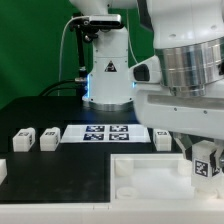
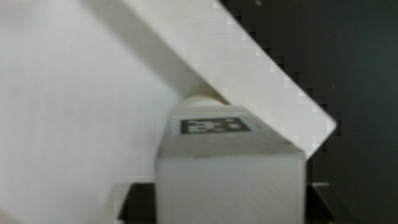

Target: Assemble one leg

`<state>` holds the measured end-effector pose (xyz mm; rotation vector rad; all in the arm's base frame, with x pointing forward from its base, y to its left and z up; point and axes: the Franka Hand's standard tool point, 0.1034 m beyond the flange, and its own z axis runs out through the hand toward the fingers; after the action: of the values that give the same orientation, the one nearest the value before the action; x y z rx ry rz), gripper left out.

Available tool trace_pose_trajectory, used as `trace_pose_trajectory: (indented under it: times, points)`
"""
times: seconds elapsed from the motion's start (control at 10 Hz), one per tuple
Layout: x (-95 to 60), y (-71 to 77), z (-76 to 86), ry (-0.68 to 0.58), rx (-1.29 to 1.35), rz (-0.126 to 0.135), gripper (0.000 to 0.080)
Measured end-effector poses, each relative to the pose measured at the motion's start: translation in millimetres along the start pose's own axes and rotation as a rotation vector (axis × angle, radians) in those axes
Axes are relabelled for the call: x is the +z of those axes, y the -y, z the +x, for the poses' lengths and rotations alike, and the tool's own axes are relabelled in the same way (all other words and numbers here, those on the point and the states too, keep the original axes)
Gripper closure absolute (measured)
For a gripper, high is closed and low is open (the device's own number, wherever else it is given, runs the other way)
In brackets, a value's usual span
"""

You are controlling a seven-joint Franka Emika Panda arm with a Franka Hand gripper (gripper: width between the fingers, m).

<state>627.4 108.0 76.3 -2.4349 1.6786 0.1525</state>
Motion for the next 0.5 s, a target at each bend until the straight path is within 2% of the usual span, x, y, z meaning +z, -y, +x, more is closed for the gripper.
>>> trace_pose_trajectory:
  times: [0.1, 0.2, 0.4, 0.5]
  points:
    - [-0.4, -1.6, 5.9, 0.033, 0.16, 0.018, 0.0506]
    - [0.2, -2.8, 7.5, 0.053, 0.257, 0.025, 0.0506]
    - [1.0, -2.2, 4.3, 0.053, 0.258, 0.024, 0.0506]
    - [1.0, -2.2, 4.0, 0.053, 0.235, 0.024, 0.0445]
